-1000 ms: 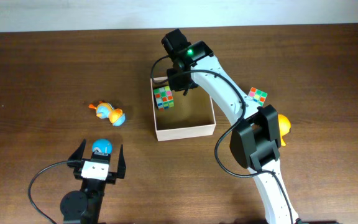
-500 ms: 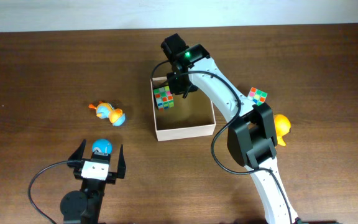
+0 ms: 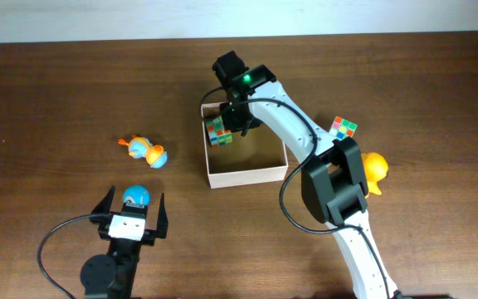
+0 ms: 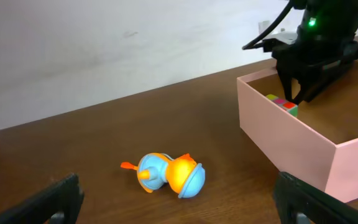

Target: Pack container

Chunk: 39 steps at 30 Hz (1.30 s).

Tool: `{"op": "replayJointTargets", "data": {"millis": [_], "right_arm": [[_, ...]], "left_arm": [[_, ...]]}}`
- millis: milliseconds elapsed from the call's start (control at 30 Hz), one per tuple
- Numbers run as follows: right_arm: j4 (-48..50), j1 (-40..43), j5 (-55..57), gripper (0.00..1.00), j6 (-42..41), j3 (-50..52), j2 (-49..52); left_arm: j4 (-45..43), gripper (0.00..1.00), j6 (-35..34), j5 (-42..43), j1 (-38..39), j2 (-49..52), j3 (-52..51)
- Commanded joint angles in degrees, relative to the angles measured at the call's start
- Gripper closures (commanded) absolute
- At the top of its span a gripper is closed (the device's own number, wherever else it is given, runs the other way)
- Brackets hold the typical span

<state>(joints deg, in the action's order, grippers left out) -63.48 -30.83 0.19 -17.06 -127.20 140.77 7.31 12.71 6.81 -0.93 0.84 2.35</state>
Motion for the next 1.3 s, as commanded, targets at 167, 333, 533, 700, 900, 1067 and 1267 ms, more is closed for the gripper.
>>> {"op": "replayJointTargets", "data": {"millis": [167,333,533,700,900,1067,1267], "right_arm": [[0.3,-1.9,-2.2,0.72,1.2,0.6,0.5],[0.4,-1.8,-3.0,0.72,-0.8,0.6,0.5],[1.8,-1.2,-2.1,0.72,-0.7,0.5,0.4],[1.7,-0.2,-2.3,0.72,0.3,0.3,-0.5],[-0.6,1.7,-1.9,0.72,1.0,-1.8,-0.9],[-2.8,3.6,-0.5,0.72,1.9,-1.8,-0.9],[-3.8,4.7,-0.2,0.72,1.8,-1.8,-0.9]], "left_arm": [[-0.1,0.01,0.7,-0.4,-0.3,-0.5,-0.4],[-0.2,0.01,0.7,-0.4,-0.3,-0.5,-0.4],[-0.2,0.01,0.7,-0.5,-0.3,-0.5,-0.4],[-0.2,0.01,0.7,-0.4,-0.3,-0.5,-0.4],[-0.1,0.01,0.7,-0.4,-0.3,-0.5,-0.4],[-0.1,0.01,0.7,-0.4,-0.3,-0.5,-0.4],[-0.1,0.01,0.7,-0.4,-0.3,-0.5,-0.4]]}}
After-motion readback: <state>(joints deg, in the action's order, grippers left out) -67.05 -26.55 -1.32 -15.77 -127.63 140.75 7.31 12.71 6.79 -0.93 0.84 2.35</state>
